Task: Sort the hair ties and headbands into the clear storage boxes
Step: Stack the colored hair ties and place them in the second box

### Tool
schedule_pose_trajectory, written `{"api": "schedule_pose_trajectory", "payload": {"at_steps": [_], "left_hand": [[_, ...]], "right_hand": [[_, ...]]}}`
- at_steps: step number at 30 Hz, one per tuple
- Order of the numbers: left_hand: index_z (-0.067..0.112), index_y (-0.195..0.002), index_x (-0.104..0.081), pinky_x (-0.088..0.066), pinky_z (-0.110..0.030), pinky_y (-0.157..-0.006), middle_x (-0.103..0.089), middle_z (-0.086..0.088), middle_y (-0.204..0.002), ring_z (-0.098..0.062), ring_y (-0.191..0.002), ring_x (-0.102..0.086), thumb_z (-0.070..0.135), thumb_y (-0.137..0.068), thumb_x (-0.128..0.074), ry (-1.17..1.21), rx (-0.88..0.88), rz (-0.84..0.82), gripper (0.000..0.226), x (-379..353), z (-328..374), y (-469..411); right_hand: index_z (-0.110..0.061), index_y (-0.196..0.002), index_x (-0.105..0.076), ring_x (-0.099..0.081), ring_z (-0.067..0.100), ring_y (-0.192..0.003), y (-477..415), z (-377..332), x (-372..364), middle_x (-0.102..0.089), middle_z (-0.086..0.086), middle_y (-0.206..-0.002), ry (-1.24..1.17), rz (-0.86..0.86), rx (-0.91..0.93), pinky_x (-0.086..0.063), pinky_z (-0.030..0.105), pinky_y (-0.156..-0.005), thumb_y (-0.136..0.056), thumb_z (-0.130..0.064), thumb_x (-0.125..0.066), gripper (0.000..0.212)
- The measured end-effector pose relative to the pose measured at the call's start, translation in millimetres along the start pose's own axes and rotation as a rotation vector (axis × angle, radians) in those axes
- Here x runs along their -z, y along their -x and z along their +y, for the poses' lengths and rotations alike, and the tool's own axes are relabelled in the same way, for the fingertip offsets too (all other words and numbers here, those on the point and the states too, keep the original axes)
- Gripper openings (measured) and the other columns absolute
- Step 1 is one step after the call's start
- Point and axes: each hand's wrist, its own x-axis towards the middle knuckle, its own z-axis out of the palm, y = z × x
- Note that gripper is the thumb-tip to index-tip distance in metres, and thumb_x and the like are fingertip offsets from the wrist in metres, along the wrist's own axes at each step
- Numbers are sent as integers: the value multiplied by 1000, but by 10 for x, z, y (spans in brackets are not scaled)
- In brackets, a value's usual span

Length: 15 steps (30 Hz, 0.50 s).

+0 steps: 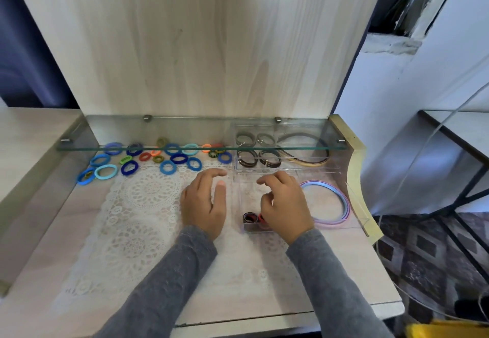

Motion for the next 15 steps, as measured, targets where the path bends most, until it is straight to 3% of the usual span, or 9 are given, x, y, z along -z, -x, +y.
{"api": "schedule_pose_trajectory", "payload": {"at_steps": [2, 4, 9, 15], "left_hand": [[33, -105, -58, -50, -52, -78, -61, -1, -82, -31, -81, -61, 34, -89, -38, 24, 111, 53, 25, 105, -93, -72], [31, -106, -59, -50, -50, -77, -65, -6, -85, -33, -79, -61, 33, -88, -40, -82, 123, 87, 26, 224, -171, -134], [24, -110, -60, -44, -43, -92, -64, 3, -114, -25, -101, -60, 36, -83, -38, -373, 77, 50, 37, 525, -411, -235], [20, -113, -60, -36, -44, -98, -64, -1, -118, -25, -108, -58, 37, -78, -37, -701, 42, 14, 46, 762, -686, -250]], "right_hand": [[-10, -104, -65, -54, 24, -94, -26, -155, -97, -58, 6, -101, -66, 36, 23, -49, 40, -80, -75, -13, -44, 36], [-9, -106, -63, -55, 24, -94, -55, -314, -192, -57, 6, -102, -120, 64, 60, -51, 39, -80, -78, -13, -47, 33], [-8, -113, -60, -56, 23, -96, -82, -689, -500, -55, 7, -109, -168, -8, 131, -52, 37, -81, -81, -13, -50, 34], [-8, -130, -48, -50, 27, -113, -132, -921, -853, -48, 9, -127, -64, -217, 113, -44, 40, -94, -87, -22, -50, 45]]}}
